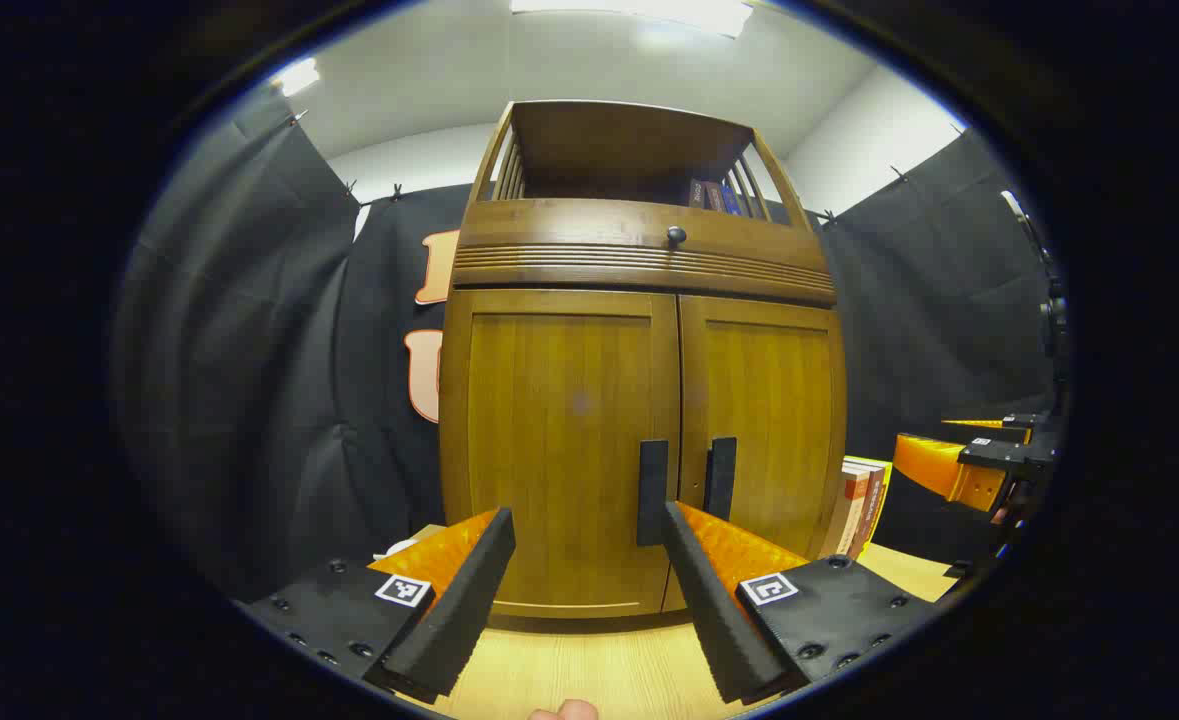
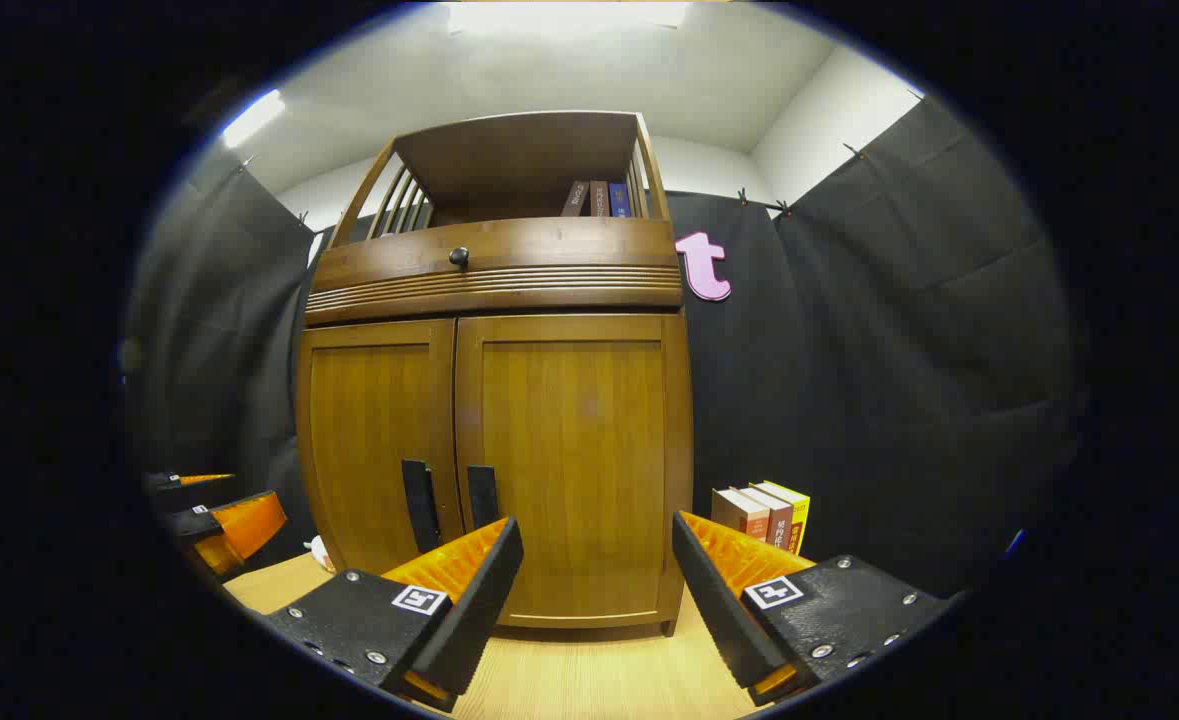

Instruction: Open the right door of the double-door shoe cabinet with the right hand, and open the left door with the left hand.

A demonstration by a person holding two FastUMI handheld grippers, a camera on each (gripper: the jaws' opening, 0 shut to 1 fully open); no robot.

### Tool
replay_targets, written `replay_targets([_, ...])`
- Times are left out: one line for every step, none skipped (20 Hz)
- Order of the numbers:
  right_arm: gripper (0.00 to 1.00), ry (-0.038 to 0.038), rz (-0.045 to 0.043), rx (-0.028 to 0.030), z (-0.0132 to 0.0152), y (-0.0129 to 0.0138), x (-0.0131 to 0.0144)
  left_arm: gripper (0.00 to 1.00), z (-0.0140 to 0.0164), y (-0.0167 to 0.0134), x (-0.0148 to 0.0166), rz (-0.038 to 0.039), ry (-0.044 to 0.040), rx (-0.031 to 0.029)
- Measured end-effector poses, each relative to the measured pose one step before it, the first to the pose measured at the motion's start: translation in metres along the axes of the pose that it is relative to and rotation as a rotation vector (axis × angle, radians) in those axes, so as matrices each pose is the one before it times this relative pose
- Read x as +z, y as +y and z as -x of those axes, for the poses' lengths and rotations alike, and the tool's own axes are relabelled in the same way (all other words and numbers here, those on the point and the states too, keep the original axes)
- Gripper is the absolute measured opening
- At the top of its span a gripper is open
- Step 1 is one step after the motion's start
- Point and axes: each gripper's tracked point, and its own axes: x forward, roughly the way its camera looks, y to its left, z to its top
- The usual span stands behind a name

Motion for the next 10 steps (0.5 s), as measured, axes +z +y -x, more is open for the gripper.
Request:
replay_targets([0.93, 0.00557, 0.00158, -0.00323, 0.00148, -0.00255, -0.00234, 0.94, -0.00054, -0.00048, -0.00186, -0.00142, 0.00714, -0.00056])
replay_targets([0.93, 0.00507, -0.00053, -0.00039, -0.00053, -0.00028, -0.0019, 0.94, -0.00186, 0.00074, -0.00111, 0.0002, 0.00346, 0.00132])
replay_targets([0.93, 0.00336, -0.00216, 0.00144, -0.00224, 0.00098, -0.00005, 0.94, -0.00142, 0.00198, 0.00065, 0.0029, -0.00046, 0.00312])
replay_targets([0.93, 0.00093, -0.0028, 0.00266, -0.00154, 0.00023, 0.00058, 0.94, -0.00115, 0.00244, 0.00109, 0.00605, -0.00343, 0.00428])
replay_targets([0.93, -0.00239, -0.0036, 0.00344, -0.00097, 0.00224, 0.00175, 0.94, 0.00017, 0.00228, 0.00207, 0.00444, -0.0064, 0.00565])
replay_targets([0.93, -0.00647, -0.00289, 0.00184, -0.00097, 0.00122, 0.00156, 0.94, -0.00038, 0.00245, 0.00236, 0.00119, -0.00624, 0.00483])
replay_targets([0.93, -0.00536, -0.00164, 0.00217, -0.00054, 0.00162, 0.00135, 0.94, -0.00039, 0.00198, 0.00016, -0.00068, -0.00149, 0.00422])
replay_targets([0.93, -0.00353, 0.0008, 0.00178, -0.00123, 0.00215, 0.00067, 0.94, -0.0007, 0.00233, -0.00001, -0.00402, -0.00006, 0.00483])
replay_targets([0.93, -0.00171, 0.00119, 0.00122, 0.0, 0.00112, -0.00038, 0.94, 0.00029, 0.00094, 0.00003, -0.00419, -0.00162, 0.00364])
replay_targets([0.93, 0.00138, 0.00091, 0.00401, -0.00072, 0.00251, -0.00021, 0.94, 0.00003, 0.00087, -0.00035, -0.00038, -0.00001, 0.00058])
